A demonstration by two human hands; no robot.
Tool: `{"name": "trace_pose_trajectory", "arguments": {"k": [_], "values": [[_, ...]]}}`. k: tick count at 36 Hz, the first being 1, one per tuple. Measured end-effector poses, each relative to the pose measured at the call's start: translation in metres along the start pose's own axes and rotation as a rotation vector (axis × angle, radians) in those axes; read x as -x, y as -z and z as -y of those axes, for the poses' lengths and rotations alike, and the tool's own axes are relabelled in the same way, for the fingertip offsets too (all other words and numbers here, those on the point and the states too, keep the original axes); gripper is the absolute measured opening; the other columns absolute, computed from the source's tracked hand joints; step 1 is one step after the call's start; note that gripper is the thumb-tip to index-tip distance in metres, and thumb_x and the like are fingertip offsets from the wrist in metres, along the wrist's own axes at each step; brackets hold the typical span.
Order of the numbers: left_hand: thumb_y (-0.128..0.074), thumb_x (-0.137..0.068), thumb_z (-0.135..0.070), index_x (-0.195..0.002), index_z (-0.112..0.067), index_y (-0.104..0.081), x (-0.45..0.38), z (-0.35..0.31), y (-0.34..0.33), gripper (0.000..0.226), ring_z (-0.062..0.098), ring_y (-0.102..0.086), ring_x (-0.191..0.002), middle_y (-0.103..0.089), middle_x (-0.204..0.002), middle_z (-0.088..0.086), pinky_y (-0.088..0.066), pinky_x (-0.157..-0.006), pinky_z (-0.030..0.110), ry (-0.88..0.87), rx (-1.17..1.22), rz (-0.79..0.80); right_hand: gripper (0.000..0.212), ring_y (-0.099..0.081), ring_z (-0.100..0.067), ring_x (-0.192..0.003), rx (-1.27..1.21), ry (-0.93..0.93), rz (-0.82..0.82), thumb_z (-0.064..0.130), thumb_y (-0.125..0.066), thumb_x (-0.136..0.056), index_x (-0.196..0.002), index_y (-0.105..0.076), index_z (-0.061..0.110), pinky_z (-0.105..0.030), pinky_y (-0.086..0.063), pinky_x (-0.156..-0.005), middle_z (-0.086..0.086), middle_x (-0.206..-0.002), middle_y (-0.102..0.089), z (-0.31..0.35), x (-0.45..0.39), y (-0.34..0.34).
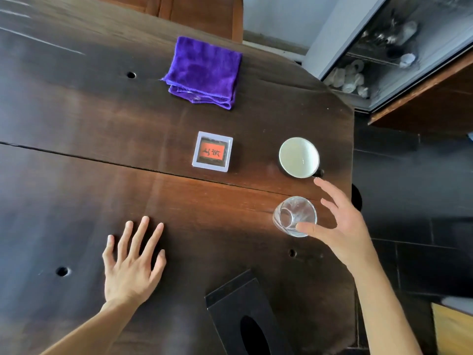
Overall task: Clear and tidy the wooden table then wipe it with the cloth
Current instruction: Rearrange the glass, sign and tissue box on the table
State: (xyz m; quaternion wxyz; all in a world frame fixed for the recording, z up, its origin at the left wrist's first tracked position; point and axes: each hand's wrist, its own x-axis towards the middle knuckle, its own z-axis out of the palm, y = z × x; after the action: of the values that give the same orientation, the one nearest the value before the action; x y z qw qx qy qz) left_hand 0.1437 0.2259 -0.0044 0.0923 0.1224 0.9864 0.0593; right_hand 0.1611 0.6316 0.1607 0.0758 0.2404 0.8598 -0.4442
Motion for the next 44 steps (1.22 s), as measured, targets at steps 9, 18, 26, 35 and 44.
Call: {"name": "trace_pose_trajectory", "arguments": {"k": [9, 18, 26, 35, 44], "values": [[-0.029, -0.098, -0.051, -0.158, -0.036, -0.034, 0.0, -0.003, 0.005, 0.062, 0.028, -0.019, -0.156, -0.03, -0.167, 0.0, -0.01, -0.124, 0.056, 0.019, -0.004, 0.008, 0.11, -0.034, 0.011, -0.131, -0.055, -0.056, 0.017, 0.052, -0.092, -0.057, -0.142, -0.021, 0.061, -0.027, -0.032, -0.111, 0.055, -0.136, -0.017, -0.05, 0.024, -0.037], [-0.028, -0.098, -0.052, -0.158, -0.036, -0.034, -0.001, -0.004, 0.004, 0.062, 0.028, -0.019, -0.156, -0.029, -0.168, 0.0, -0.009, -0.125, 0.055, 0.019, -0.007, 0.001, 0.116, -0.033, -0.003, -0.139, -0.174, -0.115, -0.159, 0.041, -0.094, -0.063, -0.155, -0.023, 0.04, -0.035, -0.035, -0.114, 0.015, -0.16, -0.031, -0.062, 0.017, -0.068], [-0.028, -0.099, -0.052, -0.158, -0.037, -0.033, 0.0, -0.003, 0.004, 0.062, 0.027, -0.018, -0.156, -0.027, -0.168, -0.001, -0.008, -0.125, 0.054, 0.021, -0.01, 0.01, 0.09, -0.048, 0.007, -0.118, -0.177, -0.105, -0.206, 0.03, -0.091, -0.072, -0.142, -0.036, 0.041, -0.016, -0.04, -0.1, 0.031, -0.132, -0.044, -0.065, 0.011, -0.072], [-0.029, -0.098, -0.052, -0.158, -0.037, -0.034, 0.0, -0.003, 0.006, 0.062, 0.027, -0.018, -0.156, -0.028, -0.168, -0.001, -0.008, -0.124, 0.054, 0.017, 0.0, 0.028, 0.091, -0.051, -0.005, -0.125, -0.183, -0.134, -0.204, 0.027, -0.093, -0.07, -0.144, -0.04, 0.035, -0.028, -0.046, -0.106, 0.019, -0.139, -0.05, -0.074, 0.025, -0.07], [-0.028, -0.099, -0.052, -0.159, -0.036, -0.03, -0.001, -0.002, 0.006, 0.063, 0.027, -0.016, -0.157, -0.027, -0.168, 0.0, -0.004, -0.125, 0.052, 0.011, -0.01, 0.05, 0.098, -0.05, -0.004, -0.125, -0.169, -0.159, -0.19, 0.045, -0.088, -0.063, -0.145, -0.036, 0.035, -0.033, -0.046, -0.109, 0.018, -0.142, -0.047, -0.075, 0.033, -0.073]]}}
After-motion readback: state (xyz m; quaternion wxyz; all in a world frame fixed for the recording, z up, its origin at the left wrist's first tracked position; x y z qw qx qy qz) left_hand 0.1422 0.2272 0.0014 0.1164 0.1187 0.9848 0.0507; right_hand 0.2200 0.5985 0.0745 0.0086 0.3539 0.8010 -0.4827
